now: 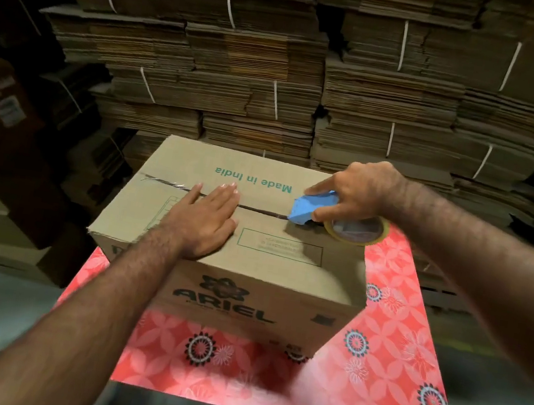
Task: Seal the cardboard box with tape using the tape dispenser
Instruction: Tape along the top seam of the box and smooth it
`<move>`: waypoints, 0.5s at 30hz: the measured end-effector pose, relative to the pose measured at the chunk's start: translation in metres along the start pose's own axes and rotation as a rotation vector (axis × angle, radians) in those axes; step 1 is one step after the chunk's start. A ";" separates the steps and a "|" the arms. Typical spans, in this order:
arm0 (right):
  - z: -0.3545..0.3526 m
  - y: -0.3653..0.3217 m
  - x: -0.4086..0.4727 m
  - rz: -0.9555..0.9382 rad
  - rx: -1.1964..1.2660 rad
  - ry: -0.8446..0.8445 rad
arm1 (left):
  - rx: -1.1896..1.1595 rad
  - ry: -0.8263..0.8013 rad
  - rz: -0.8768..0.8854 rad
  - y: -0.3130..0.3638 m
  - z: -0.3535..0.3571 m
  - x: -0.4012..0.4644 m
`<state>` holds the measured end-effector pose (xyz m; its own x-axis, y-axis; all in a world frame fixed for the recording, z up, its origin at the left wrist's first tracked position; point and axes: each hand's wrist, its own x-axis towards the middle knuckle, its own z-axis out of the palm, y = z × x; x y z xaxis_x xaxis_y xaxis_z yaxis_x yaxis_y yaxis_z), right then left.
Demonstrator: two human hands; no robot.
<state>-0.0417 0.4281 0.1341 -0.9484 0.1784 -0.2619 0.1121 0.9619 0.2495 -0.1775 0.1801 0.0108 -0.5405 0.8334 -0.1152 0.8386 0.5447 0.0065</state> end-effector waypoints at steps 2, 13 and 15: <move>0.003 0.016 -0.012 0.023 0.008 -0.036 | -0.011 -0.006 0.008 0.001 -0.001 -0.002; 0.004 0.008 -0.009 -0.011 -0.078 -0.021 | -0.093 0.038 0.077 0.090 -0.005 0.014; 0.005 0.008 -0.010 -0.003 -0.083 -0.025 | -0.132 0.038 0.086 0.104 -0.007 0.021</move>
<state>-0.0300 0.4352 0.1340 -0.9409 0.1814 -0.2859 0.0830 0.9422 0.3245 -0.1024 0.2551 0.0159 -0.4711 0.8792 -0.0710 0.8672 0.4764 0.1453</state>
